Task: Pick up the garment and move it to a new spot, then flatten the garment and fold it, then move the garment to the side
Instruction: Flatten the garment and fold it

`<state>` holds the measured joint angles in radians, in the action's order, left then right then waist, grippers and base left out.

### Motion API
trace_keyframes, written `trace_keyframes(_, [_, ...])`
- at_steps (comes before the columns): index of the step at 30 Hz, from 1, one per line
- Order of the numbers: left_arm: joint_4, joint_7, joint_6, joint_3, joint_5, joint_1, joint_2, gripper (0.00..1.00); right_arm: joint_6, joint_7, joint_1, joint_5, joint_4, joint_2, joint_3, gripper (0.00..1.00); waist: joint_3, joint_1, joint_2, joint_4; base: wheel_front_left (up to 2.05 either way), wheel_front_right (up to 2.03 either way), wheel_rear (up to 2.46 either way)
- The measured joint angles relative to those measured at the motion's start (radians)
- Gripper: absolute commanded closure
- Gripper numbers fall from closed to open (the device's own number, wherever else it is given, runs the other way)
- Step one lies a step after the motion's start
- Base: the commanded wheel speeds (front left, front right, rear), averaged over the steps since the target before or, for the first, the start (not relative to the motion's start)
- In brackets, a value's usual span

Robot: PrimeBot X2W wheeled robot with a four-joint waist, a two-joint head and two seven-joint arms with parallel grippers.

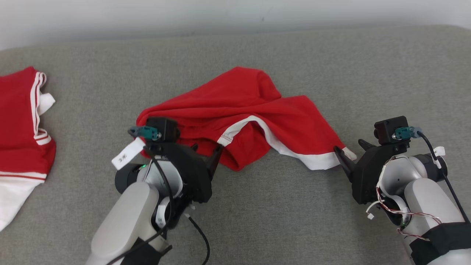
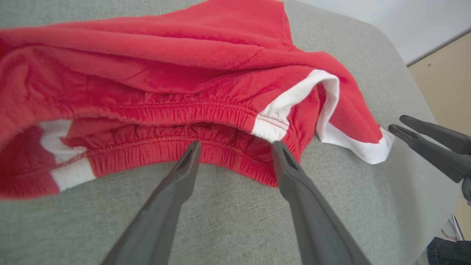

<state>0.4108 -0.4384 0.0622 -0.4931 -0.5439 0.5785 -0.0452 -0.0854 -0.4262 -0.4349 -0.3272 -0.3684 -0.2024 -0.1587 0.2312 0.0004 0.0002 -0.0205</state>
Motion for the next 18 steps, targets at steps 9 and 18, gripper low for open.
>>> trace_keyframes(9, [0.095, -0.025, 0.001, 0.007, -0.077, 0.053, 0.007, 0.0, 0.0, -0.041, -0.051, -0.005, -0.085, 0.016, -0.018, 0.0, 0.046, -0.0002, 0.0, 0.03, 0.0, 0.0, 0.0])
trace_keyframes(18, [0.101, -0.017, 0.001, -0.01, -0.203, 0.067, 0.009, 0.0, -0.003, -0.042, -0.051, -0.005, -0.128, 0.027, -0.032, 0.0, 0.019, -0.0004, -0.0001, 0.015, 0.0, 0.0, 0.0])
